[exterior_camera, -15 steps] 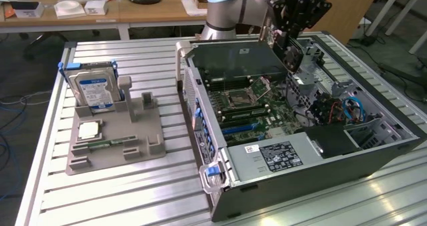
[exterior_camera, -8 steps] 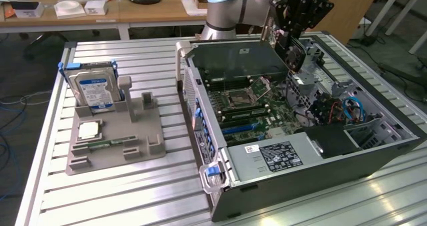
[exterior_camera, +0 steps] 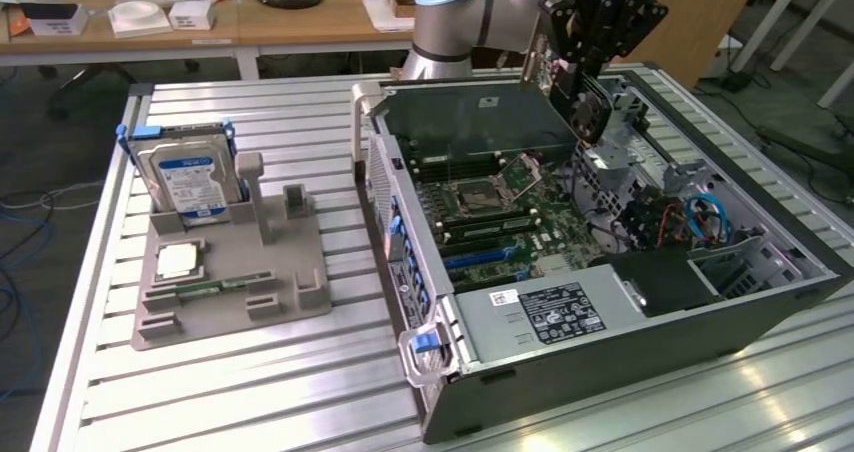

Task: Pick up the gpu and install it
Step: 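Insert the gpu into the slot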

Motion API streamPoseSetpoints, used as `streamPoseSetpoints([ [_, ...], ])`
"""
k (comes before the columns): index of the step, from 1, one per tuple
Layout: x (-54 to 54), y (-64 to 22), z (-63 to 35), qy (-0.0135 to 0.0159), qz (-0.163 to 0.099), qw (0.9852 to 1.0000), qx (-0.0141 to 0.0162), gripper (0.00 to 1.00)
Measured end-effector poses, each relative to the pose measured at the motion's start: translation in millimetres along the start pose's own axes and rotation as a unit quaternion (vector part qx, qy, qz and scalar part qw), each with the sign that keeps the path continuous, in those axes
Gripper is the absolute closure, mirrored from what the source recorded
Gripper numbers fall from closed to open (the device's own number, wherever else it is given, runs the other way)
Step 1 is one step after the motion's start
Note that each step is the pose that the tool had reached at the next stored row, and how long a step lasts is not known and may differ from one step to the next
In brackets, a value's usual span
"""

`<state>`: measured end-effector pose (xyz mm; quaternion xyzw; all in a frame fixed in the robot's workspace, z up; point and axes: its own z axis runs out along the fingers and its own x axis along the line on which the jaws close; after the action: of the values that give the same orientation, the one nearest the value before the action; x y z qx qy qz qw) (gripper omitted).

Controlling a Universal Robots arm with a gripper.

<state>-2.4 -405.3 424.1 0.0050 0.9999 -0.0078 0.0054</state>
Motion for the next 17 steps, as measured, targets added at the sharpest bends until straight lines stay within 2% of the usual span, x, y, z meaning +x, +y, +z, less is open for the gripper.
streamPoseSetpoints([
  [7, 0.0, 0.0, 0.0, 0.0000, -0.004, 1.0000, -0.0001, 0.74],
  [12, 0.1, -0.1, 0.3, -0.0006, -0.040, 0.9992, -0.0003, 0.74],
  [17, 0.2, -0.2, 0.7, -0.0011, -0.075, 0.9972, -0.0008, 0.74],
])
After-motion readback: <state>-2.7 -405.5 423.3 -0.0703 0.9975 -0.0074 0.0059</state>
